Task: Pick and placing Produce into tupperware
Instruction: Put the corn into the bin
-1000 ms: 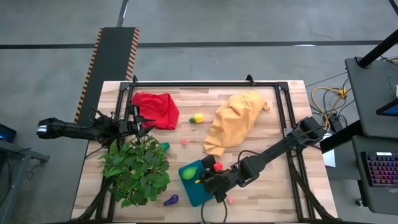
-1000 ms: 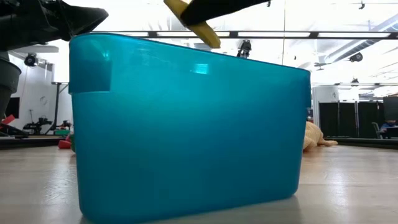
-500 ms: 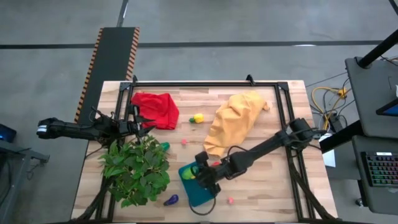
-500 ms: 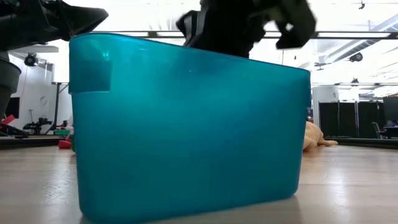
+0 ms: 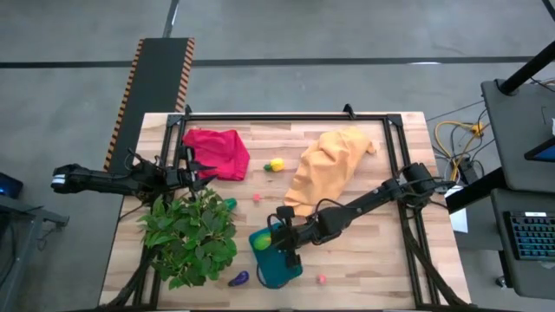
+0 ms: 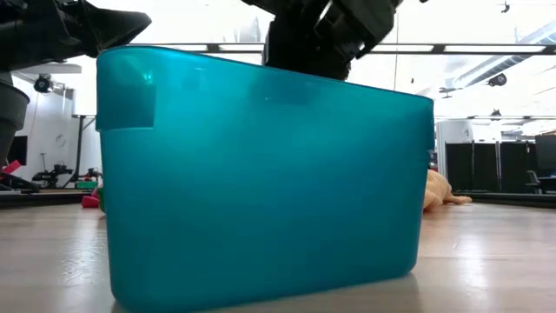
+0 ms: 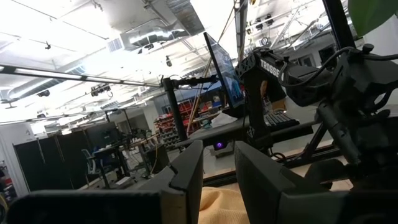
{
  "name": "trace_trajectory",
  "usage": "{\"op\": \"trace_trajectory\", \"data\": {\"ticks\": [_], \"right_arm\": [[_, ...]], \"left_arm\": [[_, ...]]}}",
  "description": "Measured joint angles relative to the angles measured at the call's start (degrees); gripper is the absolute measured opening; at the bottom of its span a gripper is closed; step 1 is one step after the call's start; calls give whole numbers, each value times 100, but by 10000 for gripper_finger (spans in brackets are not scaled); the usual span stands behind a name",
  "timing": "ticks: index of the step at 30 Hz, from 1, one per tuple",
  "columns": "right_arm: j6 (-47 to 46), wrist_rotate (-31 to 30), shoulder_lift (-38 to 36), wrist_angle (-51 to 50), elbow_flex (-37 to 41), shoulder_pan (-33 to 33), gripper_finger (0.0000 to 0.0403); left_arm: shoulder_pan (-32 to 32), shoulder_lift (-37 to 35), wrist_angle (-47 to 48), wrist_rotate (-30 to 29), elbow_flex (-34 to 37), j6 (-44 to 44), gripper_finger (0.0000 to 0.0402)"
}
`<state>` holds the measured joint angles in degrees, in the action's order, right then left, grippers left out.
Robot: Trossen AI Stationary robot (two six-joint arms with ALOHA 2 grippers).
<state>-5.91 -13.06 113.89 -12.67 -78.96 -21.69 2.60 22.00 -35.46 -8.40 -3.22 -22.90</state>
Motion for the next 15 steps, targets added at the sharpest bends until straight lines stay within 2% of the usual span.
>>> {"op": "trace_trajectory", "data": {"ticks": [6,15], "right_arm": [[-585,-45,0,7,-9,12,13],[-762,-58,0,-5,-4,140,13]], "left_arm": [[-1,0,0,2,0,0,78],[1,0,0,0,0,0,78]]}}
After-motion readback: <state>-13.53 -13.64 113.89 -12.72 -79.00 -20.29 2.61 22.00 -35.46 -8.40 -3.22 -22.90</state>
